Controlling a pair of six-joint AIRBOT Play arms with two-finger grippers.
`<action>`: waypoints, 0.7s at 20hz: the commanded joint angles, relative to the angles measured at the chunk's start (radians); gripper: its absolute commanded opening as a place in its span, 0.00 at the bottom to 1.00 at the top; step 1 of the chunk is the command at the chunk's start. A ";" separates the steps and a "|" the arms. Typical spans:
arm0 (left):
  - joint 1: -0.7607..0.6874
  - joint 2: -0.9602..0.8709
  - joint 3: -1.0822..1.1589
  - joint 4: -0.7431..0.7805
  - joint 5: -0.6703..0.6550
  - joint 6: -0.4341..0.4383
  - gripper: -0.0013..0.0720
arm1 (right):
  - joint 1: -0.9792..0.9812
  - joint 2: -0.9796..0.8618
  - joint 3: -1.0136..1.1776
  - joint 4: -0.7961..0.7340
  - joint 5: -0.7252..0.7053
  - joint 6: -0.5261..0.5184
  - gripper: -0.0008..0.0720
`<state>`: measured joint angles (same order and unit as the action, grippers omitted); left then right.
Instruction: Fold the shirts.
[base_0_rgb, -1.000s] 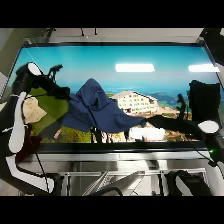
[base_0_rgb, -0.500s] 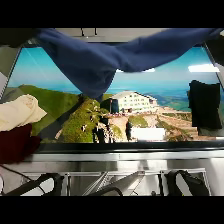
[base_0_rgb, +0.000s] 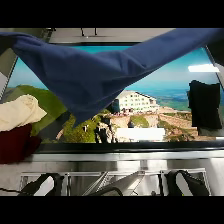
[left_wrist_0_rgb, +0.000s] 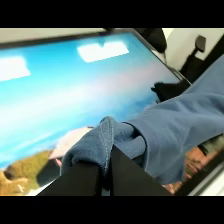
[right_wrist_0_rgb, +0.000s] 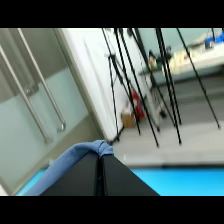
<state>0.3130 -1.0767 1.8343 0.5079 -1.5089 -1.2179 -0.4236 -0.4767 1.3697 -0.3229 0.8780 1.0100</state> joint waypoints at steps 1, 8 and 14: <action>-0.076 -0.104 -0.014 0.017 -0.071 0.005 0.05 | -0.003 -0.084 0.002 -0.218 0.179 0.196 0.03; -0.321 -0.356 -0.014 0.384 -0.148 -0.045 0.05 | 0.006 -0.280 -0.149 -0.254 0.407 0.196 0.03; -0.451 -0.588 -0.015 0.392 -0.164 -0.042 0.05 | 0.006 -0.402 -0.339 -0.345 0.386 0.176 0.03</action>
<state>-0.0784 -1.5585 1.8206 0.8688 -1.6501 -1.2572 -0.4187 -0.8204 1.1126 -0.6178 1.2545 1.1980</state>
